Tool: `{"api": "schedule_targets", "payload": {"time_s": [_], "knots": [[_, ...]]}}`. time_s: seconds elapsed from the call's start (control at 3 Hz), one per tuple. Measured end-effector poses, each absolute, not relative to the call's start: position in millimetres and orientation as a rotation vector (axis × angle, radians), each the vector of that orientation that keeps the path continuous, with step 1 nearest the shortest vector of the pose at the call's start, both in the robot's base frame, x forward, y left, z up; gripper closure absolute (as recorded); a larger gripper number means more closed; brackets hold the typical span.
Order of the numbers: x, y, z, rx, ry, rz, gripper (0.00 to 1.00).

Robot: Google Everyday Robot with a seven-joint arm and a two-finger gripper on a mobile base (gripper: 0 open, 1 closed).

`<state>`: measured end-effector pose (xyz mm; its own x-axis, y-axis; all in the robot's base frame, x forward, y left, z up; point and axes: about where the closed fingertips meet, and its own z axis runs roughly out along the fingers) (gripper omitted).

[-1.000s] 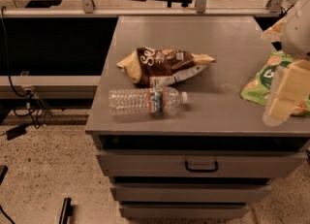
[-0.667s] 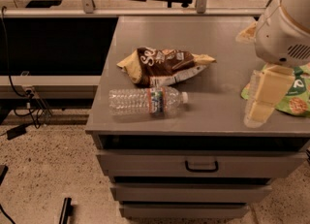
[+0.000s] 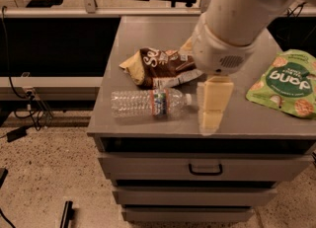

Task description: Pick water bottle

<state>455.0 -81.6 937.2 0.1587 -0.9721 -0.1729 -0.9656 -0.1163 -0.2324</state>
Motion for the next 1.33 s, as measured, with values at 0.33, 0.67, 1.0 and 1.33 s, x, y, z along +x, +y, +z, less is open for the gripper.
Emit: {"api": "schedule_targets", "payload": {"time_s": [0.33,0.67,1.0,1.33], "knots": [[462.8,-53.9,921.1,-2.231,1.836,0.044,0.17],[475.1,-31.4,891.2,-2.291,1.842,0.129,0.25],[482.4,-23.9,875.6,-2.298,1.853,0.163,0.2],[491.6,-15.9,868.1,-2.29,1.852,0.168,0.27]]}}
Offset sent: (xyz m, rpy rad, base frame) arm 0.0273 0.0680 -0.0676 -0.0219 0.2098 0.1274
